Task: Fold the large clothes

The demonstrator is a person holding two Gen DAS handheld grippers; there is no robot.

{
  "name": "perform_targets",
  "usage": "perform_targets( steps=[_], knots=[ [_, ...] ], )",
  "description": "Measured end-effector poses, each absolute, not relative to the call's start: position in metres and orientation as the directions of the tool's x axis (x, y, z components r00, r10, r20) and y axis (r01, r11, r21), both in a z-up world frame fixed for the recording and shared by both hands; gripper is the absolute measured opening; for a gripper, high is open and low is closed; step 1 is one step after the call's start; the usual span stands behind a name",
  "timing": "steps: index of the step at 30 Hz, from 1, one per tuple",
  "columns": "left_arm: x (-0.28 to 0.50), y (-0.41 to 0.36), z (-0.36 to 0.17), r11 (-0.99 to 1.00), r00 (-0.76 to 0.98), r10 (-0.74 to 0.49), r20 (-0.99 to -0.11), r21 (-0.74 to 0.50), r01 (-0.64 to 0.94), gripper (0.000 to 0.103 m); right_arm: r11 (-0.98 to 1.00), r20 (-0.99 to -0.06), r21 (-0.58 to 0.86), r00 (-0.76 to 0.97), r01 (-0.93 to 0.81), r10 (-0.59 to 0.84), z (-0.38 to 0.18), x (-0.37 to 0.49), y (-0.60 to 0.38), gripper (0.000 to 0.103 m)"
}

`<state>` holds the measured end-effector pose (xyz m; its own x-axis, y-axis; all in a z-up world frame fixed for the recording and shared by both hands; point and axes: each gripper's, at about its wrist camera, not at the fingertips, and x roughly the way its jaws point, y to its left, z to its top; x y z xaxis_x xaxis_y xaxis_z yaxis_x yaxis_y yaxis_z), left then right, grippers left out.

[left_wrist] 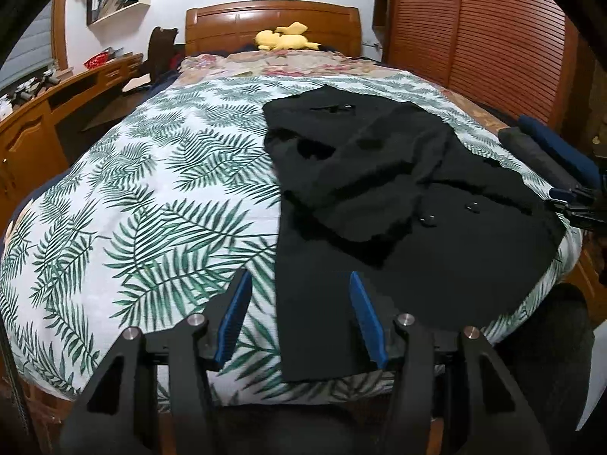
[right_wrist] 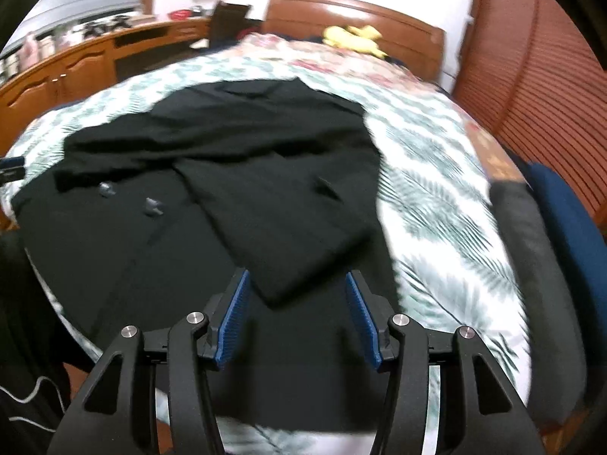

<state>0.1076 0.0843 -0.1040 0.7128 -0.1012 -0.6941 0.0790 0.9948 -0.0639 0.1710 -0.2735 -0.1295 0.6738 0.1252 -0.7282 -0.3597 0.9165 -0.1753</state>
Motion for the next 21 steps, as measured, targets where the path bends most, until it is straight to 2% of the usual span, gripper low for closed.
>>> perform_targets(
  steps=[8,14,21],
  knots=[
    [0.106,0.073,-0.097,0.994,0.716,-0.106,-0.69,-0.057,0.092,0.054,0.95,-0.777,-0.087,0.617,-0.301,0.124,-0.148,0.178,-0.315,0.053],
    [0.112,0.076,-0.107,0.996,0.698,-0.09,-0.71,-0.049,0.079,0.054,0.951,-0.796,0.014,0.572,-0.308,0.197,-0.161,0.18,-0.327,0.054],
    [0.116,0.087,-0.12,0.996,0.671,-0.084,-0.736,-0.054,0.066,0.054,0.949,-0.814,0.024,0.545,-0.315,0.202,-0.163,0.182,-0.328,0.058]
  ],
)
